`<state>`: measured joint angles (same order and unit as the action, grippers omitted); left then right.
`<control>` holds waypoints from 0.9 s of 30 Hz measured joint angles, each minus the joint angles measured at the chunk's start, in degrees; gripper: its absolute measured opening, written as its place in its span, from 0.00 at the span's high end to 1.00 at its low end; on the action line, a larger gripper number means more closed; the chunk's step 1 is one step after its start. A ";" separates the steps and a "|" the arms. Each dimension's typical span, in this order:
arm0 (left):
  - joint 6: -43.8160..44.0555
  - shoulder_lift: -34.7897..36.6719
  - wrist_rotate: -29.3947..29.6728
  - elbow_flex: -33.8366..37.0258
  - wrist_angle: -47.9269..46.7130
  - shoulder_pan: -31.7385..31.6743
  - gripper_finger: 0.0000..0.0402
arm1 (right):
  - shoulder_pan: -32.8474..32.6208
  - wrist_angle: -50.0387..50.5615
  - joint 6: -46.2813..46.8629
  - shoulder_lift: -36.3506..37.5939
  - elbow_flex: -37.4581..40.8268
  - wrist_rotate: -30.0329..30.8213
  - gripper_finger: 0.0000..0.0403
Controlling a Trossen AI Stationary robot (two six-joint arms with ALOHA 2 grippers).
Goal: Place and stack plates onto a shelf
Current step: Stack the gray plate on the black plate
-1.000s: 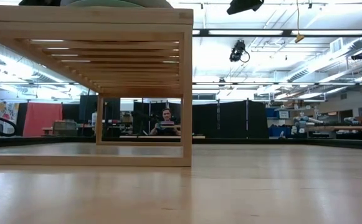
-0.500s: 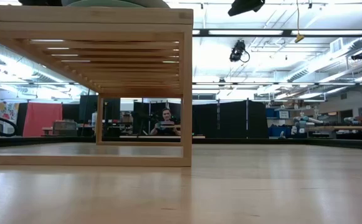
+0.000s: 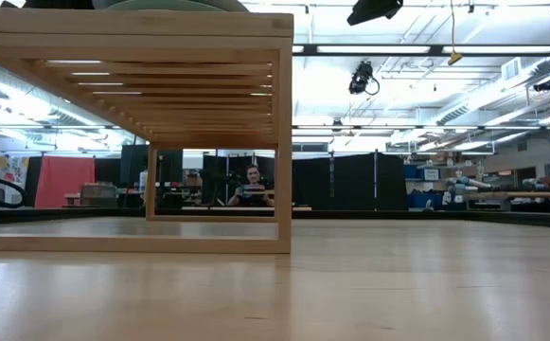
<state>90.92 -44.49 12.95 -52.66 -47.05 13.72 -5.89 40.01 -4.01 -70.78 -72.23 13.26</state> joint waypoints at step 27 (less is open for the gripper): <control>-0.71 0.82 5.92 0.01 -1.75 0.02 0.76 | 0.00 -0.04 0.00 0.00 0.00 0.02 0.59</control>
<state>90.20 -43.67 18.87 -52.66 -48.80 13.74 -5.89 39.97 -4.01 -70.78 -72.23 13.27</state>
